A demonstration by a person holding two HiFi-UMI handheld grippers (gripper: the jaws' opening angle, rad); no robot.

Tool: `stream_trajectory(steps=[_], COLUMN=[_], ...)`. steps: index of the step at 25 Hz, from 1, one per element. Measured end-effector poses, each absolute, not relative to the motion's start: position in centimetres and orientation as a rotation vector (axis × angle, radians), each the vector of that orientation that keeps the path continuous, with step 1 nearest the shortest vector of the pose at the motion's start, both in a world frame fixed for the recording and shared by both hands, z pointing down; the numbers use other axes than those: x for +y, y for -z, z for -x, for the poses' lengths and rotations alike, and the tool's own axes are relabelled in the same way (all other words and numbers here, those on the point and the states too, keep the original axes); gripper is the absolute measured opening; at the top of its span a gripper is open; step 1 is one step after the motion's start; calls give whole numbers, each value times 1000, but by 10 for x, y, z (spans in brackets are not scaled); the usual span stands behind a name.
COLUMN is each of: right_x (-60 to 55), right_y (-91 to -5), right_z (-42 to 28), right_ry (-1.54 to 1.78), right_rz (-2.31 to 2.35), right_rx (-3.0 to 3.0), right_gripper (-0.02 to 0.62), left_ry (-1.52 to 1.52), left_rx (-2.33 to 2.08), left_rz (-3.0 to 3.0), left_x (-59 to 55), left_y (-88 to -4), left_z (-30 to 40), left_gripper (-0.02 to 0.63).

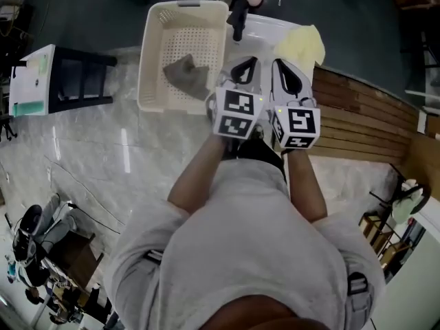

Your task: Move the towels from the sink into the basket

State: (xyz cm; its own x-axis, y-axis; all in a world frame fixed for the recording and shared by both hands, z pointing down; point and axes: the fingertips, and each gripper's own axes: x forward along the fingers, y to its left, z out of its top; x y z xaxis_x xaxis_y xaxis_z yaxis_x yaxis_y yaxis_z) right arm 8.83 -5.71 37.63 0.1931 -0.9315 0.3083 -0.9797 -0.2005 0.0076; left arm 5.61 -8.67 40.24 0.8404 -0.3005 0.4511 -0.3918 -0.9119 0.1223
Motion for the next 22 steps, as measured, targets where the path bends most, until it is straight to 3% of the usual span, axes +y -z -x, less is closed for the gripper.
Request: stream_trajectory(steps=[22], right_x=[14], right_y=[-403], right_z=[-211], right_ry=[-460], right_rz=[-2422], right_rx=[-1641], right_gripper=[6], left_ry=[-766], left_rx=[-306], left_rz=[-2815], left_x=[-29], left_y=[-435], left_z=[-173], left_gripper=[20])
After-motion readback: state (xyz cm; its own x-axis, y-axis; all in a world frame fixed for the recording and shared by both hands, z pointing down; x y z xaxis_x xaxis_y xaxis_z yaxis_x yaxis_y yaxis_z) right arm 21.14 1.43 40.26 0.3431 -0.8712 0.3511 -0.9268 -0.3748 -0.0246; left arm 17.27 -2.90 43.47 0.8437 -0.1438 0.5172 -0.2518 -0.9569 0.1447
